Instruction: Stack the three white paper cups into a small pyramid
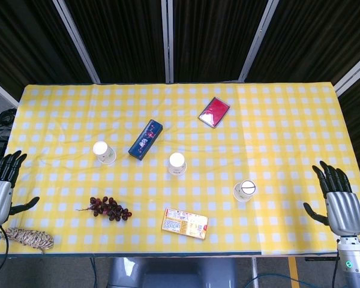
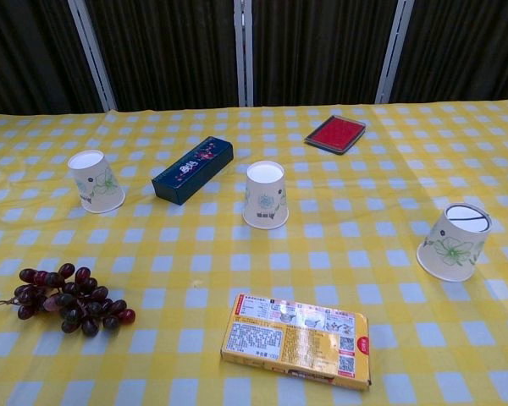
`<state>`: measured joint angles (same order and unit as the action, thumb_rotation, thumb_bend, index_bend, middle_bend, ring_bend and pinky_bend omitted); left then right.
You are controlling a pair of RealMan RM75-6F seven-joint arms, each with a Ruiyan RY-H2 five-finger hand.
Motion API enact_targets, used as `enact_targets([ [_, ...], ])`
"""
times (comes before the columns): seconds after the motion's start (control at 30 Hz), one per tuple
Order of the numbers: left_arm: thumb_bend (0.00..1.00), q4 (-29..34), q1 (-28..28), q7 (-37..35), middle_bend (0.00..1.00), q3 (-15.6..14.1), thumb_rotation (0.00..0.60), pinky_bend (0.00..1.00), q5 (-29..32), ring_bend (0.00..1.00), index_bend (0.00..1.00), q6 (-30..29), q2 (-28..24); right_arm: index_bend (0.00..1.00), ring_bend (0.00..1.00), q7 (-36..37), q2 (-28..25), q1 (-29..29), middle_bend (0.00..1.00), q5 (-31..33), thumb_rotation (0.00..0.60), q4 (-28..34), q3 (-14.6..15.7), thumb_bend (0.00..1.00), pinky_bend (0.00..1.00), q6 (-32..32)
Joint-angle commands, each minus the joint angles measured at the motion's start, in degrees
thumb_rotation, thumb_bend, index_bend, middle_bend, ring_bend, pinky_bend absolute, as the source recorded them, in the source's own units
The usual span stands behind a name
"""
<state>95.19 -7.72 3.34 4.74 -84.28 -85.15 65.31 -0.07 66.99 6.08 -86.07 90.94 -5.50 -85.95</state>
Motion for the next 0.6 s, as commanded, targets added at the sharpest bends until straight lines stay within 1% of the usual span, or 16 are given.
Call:
enact_targets([
  [0.03, 0.0, 0.03, 0.02, 0.08, 0.0, -0.04, 0.6, 0.0, -0.1, 0.0, 0.0, -0.06, -0.01, 0.0, 0.0, 0.11, -0.02, -0.02, 0.0, 0.07, 0.6, -0.02, -0.03, 0.15, 0.0, 0.01],
  [0.6, 0.0, 0.02, -0.27, 1.24, 0.0, -0.22, 0.6, 0.0, 0.1, 0.0, 0.0, 0.67, 0.17, 0.0, 0.0, 1.02, -0.28, 0.14, 0.0, 0.27, 0.6, -0.17, -0.22, 0.15, 0.0, 0.3],
])
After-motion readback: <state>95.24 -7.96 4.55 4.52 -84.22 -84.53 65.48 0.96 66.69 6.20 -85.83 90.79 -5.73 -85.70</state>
